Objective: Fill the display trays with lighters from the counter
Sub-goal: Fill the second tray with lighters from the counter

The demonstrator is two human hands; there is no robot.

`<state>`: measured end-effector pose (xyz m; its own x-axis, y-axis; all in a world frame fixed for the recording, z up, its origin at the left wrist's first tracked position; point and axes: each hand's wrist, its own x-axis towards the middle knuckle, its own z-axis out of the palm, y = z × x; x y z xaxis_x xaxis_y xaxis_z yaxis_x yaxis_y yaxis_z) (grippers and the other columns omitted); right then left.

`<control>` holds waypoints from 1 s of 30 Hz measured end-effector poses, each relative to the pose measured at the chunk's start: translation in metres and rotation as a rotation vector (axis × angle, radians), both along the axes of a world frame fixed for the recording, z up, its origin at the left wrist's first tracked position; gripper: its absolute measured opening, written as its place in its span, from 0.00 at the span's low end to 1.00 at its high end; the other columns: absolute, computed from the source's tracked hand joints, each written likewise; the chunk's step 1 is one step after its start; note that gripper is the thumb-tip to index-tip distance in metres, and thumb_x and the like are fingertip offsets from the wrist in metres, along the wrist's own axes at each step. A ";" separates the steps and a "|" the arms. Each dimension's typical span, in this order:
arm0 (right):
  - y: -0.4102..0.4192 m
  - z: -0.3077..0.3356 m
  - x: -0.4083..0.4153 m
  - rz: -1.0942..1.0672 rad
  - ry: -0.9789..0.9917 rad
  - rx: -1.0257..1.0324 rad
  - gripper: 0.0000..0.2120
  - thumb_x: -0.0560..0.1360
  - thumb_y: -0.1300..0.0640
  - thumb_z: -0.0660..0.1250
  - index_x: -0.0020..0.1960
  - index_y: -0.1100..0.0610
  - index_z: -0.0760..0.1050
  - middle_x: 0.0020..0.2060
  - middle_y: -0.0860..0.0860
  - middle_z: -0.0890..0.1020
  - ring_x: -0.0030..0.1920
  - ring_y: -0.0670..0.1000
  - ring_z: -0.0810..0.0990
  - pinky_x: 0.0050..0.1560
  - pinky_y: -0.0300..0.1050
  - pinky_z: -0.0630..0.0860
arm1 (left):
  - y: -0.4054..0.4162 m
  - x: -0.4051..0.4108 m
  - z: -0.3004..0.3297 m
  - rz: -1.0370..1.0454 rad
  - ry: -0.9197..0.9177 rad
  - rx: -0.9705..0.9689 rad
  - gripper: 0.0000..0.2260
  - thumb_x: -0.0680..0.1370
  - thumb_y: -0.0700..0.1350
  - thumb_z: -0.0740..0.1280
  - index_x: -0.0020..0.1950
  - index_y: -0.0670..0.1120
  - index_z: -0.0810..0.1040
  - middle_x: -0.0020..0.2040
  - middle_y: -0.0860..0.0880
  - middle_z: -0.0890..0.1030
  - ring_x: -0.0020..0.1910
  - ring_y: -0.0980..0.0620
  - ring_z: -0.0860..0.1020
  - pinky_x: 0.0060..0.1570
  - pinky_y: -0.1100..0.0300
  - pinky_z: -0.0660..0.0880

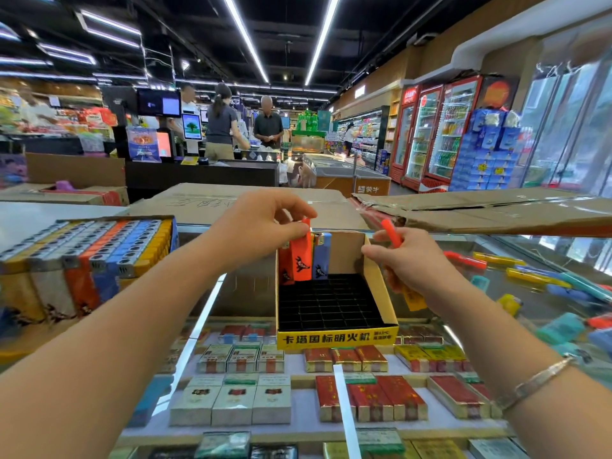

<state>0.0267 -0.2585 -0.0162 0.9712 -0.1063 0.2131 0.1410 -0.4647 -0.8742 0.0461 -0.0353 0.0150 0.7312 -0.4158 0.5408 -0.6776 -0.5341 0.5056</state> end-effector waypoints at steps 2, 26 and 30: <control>0.002 -0.002 0.000 0.024 0.019 -0.039 0.05 0.74 0.56 0.69 0.47 0.50 0.73 0.34 0.54 0.77 0.31 0.51 0.76 0.26 0.40 0.72 | 0.003 0.001 0.000 -0.004 -0.008 0.068 0.06 0.74 0.44 0.70 0.47 0.55 0.79 0.43 0.56 0.80 0.40 0.59 0.78 0.41 0.65 0.76; -0.007 0.007 0.004 -0.052 -0.014 0.132 0.06 0.76 0.63 0.63 0.52 0.57 0.75 0.35 0.55 0.76 0.31 0.50 0.75 0.30 0.42 0.74 | 0.004 0.012 -0.012 0.093 0.035 0.277 0.09 0.74 0.45 0.69 0.53 0.55 0.78 0.52 0.55 0.79 0.50 0.60 0.74 0.42 0.72 0.67; -0.012 0.019 0.003 -0.011 -0.121 0.512 0.15 0.70 0.75 0.56 0.47 0.60 0.74 0.35 0.55 0.75 0.32 0.51 0.76 0.36 0.44 0.76 | 0.004 0.011 -0.013 0.049 0.059 0.263 0.12 0.74 0.47 0.70 0.56 0.55 0.77 0.52 0.55 0.79 0.53 0.59 0.75 0.45 0.70 0.70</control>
